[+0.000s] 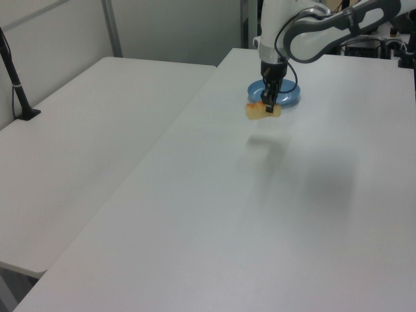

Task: Put the bread on the table
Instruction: 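Lift the bread off the plate and carry it away from the plate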

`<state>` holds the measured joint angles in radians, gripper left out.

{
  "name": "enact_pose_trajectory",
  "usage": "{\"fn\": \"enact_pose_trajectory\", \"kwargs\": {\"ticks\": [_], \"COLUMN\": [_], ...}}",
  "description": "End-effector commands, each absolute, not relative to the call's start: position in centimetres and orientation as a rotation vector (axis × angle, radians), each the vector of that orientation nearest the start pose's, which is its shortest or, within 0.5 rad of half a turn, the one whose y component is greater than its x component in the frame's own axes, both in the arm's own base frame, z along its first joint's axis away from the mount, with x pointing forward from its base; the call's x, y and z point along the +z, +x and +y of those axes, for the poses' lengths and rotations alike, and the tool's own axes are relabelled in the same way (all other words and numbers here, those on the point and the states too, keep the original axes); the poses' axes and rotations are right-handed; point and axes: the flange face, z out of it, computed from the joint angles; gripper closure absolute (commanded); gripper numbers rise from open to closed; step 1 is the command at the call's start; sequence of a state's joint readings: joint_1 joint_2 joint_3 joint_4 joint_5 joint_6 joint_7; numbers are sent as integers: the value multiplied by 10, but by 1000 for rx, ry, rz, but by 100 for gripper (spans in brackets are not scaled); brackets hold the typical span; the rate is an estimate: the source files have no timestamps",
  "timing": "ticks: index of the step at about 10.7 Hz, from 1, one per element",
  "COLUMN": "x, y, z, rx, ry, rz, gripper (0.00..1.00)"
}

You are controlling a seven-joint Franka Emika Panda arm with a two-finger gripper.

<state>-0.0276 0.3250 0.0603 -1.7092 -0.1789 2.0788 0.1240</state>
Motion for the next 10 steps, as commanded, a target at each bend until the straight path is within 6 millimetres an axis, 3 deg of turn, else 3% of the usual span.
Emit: {"fn": "enact_pose_trajectory", "kwargs": {"ticks": [1,3,4,6,9,10], "x": [432,428,418,375,332,328], "y": [600,562,551,527,535,539], "z": [9,8,24,51,74,77], "rx": [188,513,651,778,459,417], "ry": [-3321,-3281,-3253,-3231,-3313,-3317], "rz": [-194,-317,-374,-435,-233,-207], "gripper": [95,95,94,94,94,94]}}
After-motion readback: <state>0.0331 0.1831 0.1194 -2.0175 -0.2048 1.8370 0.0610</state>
